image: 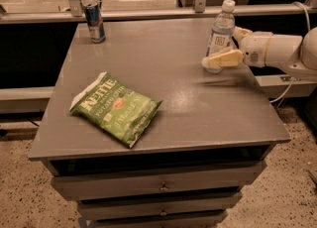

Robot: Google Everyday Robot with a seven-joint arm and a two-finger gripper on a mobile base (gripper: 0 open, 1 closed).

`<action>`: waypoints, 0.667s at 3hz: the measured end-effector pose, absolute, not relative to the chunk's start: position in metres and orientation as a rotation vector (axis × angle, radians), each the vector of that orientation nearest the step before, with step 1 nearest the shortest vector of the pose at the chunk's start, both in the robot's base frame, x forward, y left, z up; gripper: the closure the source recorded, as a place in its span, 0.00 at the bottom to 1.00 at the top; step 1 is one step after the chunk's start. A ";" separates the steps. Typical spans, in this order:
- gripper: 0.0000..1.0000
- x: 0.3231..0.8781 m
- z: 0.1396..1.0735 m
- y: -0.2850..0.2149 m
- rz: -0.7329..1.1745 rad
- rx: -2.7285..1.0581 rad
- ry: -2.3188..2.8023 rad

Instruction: Pick blue plastic bottle

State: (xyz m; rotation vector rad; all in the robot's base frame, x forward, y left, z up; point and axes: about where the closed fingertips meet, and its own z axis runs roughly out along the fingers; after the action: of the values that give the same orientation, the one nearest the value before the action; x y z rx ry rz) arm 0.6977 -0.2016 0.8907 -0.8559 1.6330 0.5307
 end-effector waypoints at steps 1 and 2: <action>0.25 0.703 0.885 -0.185 0.589 -0.845 1.622; 0.48 0.704 0.886 -0.180 0.613 -0.841 1.605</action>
Offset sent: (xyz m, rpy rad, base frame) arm 0.0073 0.0193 -0.0007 0.0867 0.0038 0.0444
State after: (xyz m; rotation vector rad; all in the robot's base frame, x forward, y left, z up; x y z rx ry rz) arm 0.7044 -0.1805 0.8863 -0.8410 1.6054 0.6128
